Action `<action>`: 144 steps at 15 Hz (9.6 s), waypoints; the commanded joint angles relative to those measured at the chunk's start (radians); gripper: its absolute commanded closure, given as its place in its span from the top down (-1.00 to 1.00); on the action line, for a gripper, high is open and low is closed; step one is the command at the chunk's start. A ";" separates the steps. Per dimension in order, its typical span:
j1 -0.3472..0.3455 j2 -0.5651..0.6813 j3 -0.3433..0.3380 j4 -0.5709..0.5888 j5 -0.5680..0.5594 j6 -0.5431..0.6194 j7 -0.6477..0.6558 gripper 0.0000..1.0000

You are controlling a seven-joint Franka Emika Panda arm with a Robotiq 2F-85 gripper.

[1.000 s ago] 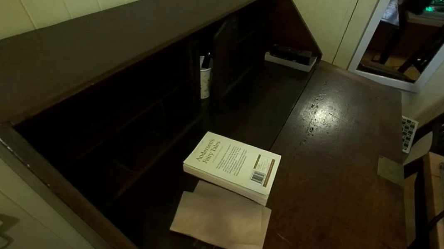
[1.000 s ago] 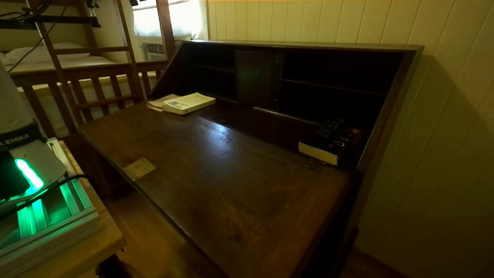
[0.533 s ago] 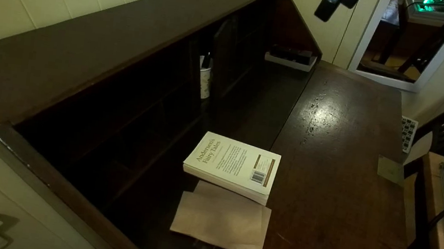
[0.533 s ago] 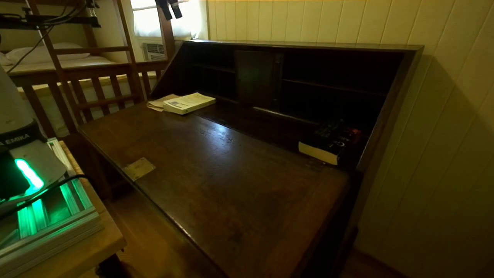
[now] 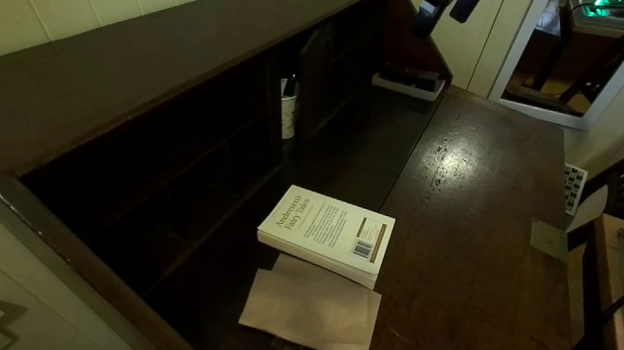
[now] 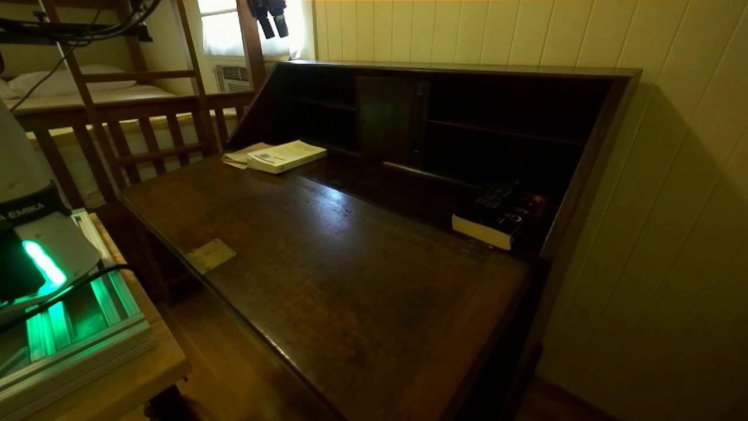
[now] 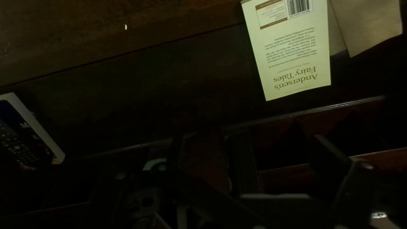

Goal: Open the cabinet door and remove the coffee cup from the cabinet then close the door.

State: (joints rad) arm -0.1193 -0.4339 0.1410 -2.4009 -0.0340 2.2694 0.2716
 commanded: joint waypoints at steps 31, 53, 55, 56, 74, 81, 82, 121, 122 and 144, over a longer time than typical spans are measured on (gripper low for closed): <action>0.139 0.629 -0.177 0.460 -0.526 0.201 0.396 1.00; 0.192 0.601 -0.239 0.433 -0.580 0.067 0.442 1.00; 0.191 0.573 -0.234 0.419 -0.588 0.003 0.441 1.00; 0.189 0.559 -0.233 0.408 -0.594 -0.021 0.442 1.00; 0.111 0.396 -0.208 0.235 -0.617 0.222 0.438 1.00; 0.094 0.464 -0.215 0.224 -0.599 0.346 0.436 1.00; 0.092 0.472 -0.217 0.221 -0.602 0.356 0.438 1.00; 0.007 0.317 -0.295 0.091 -0.794 0.348 0.376 1.00; 0.012 0.300 -0.287 0.089 -0.768 0.340 0.375 1.00; 0.029 0.502 -0.189 0.191 -0.696 0.424 0.903 1.00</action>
State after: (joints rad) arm -0.0958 0.0057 -0.0243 -2.2523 -0.6689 2.6416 1.0889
